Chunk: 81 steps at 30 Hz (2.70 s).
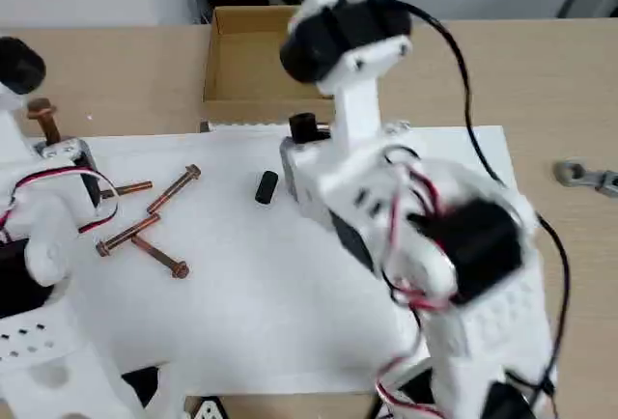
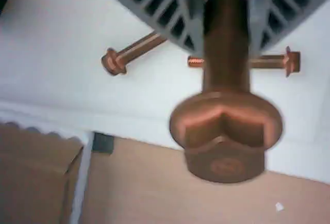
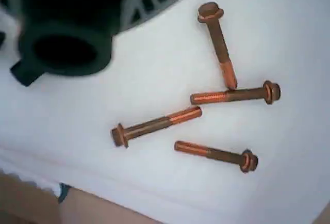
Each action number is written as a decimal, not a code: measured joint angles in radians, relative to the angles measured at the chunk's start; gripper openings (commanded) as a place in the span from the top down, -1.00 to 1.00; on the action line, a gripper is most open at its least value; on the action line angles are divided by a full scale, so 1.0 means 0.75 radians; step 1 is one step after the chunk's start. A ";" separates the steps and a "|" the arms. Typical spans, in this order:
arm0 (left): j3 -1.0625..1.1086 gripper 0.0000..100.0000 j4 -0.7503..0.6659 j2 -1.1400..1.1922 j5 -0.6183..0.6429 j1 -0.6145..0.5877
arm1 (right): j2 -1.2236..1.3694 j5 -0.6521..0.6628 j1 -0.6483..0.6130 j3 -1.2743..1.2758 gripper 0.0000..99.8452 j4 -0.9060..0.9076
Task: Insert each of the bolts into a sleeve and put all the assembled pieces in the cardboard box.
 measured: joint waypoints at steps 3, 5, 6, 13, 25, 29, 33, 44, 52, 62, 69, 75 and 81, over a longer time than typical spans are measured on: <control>0.000 0.99 -0.004 0.000 0.016 0.108 | -0.143 0.055 0.000 0.170 0.98 0.000; 0.000 0.99 -0.014 0.000 0.018 0.190 | -0.250 0.065 0.000 0.315 0.98 -0.002; 0.000 0.99 -0.031 0.000 0.018 0.231 | -0.307 0.070 0.000 0.393 0.98 -0.012; 0.000 0.99 -0.168 0.000 0.018 0.473 | -0.781 0.100 0.004 0.980 0.98 -0.381; 0.000 0.99 -0.397 0.000 0.035 0.704 | -1.287 0.223 0.000 1.907 0.99 -1.246; 0.000 0.99 -0.475 0.000 0.213 0.722 | -1.299 0.196 0.000 1.921 0.99 -1.412; -0.008 0.99 -0.559 0.000 0.315 0.773 | -1.299 0.194 0.000 1.929 0.99 -1.504; -0.008 0.99 -0.581 0.000 0.170 1.070 | -1.307 0.264 0.000 2.179 0.99 -1.745; -0.008 0.99 -0.473 0.000 0.162 1.115 | -1.307 0.264 0.002 2.183 0.99 -1.755; -0.008 0.99 -0.428 0.000 0.295 1.115 | -1.307 0.262 0.002 2.183 0.99 -1.755; -0.008 0.99 -0.428 -0.002 0.319 1.115 | -1.307 0.198 0.074 2.183 0.99 -1.755; -0.012 0.99 -0.434 -0.059 0.319 1.187 | -1.307 0.194 0.080 2.183 0.99 -1.755; -0.012 0.99 -0.462 -0.061 0.319 1.223 | -1.307 0.194 0.080 2.183 0.99 -1.755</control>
